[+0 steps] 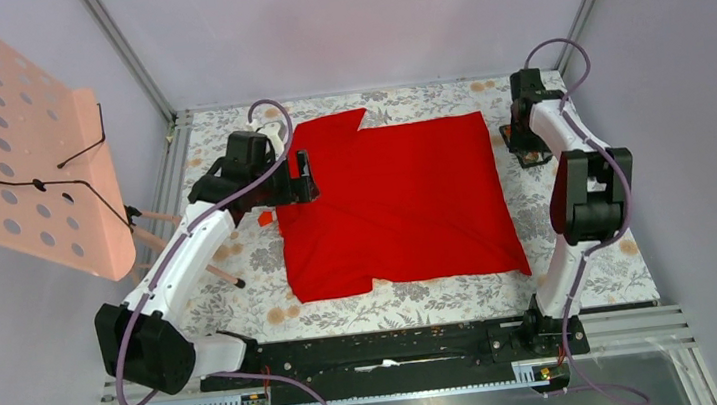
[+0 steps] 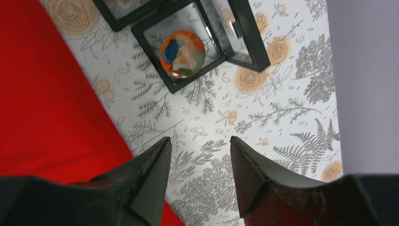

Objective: Pin the brooch onto the clothing

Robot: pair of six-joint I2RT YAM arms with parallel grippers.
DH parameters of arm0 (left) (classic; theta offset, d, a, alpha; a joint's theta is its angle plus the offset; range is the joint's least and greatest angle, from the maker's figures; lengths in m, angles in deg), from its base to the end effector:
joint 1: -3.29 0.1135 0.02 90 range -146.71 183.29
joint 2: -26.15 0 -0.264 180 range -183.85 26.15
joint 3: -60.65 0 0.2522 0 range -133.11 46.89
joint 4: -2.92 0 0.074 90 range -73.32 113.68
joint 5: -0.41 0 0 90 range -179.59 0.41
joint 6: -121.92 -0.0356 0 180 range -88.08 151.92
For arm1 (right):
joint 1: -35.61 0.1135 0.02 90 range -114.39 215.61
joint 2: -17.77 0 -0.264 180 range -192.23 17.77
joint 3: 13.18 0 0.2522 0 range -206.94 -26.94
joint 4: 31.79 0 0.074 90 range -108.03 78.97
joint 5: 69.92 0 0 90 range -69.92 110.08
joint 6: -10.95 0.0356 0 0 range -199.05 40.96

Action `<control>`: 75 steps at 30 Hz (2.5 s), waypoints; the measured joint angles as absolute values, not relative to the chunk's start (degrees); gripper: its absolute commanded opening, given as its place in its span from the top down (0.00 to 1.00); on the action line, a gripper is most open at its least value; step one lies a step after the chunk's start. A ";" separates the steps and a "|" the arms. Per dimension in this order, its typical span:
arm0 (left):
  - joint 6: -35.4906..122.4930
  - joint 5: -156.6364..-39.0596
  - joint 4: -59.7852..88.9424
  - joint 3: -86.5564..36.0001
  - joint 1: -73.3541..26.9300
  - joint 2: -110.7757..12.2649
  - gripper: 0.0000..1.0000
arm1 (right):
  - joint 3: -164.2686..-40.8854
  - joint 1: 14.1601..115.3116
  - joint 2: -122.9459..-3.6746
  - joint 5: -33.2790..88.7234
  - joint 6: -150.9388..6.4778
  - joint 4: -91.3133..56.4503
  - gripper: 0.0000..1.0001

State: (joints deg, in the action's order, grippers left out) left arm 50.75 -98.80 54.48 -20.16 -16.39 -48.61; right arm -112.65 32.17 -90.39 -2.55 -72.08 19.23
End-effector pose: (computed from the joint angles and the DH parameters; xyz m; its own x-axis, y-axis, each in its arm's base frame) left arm 0.2597 -0.0989 0.3169 -0.7771 -0.0604 -0.6264 0.1978 0.9215 -0.3343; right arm 0.4039 -0.0380 0.2340 -0.8253 0.1618 -0.5410 0.3519 0.8967 -0.2686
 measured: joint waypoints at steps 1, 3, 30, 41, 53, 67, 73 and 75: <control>49.68 -98.01 54.55 -20.16 -16.39 -48.44 0.13 | -114.14 32.17 -91.83 -3.43 -72.63 19.45 0.45; 48.00 -96.24 54.51 -20.09 -16.33 -48.17 0.12 | -116.39 32.17 -94.06 -4.48 -73.48 19.91 0.46; 44.98 -93.90 51.60 -15.26 -14.30 -45.05 0.11 | -130.91 32.17 -109.67 -7.29 -82.20 22.07 0.47; 44.98 -93.93 51.49 -15.19 -14.30 -45.05 0.11 | -135.17 32.19 -113.58 -6.38 -82.75 26.35 0.45; 44.98 -93.93 51.47 -15.15 -14.30 -45.05 0.10 | -142.45 32.19 -118.45 -6.20 -83.34 31.38 0.45; 44.96 -93.88 51.27 -14.45 -14.30 -45.03 0.10 | -145.07 32.19 -120.22 -6.22 -84.19 33.59 0.54; 44.96 -93.86 51.25 -14.45 -14.30 -44.72 0.10 | -145.68 32.19 -120.75 -6.35 -84.24 34.07 0.64; 44.96 -93.86 51.27 -14.45 -14.30 -44.72 0.10 | -145.79 32.19 -121.03 -6.40 -84.37 34.05 0.66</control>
State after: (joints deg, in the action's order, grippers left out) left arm 44.96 -93.86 51.27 -14.45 -14.30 -44.72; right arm -145.79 32.19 -121.03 -6.40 -84.37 34.05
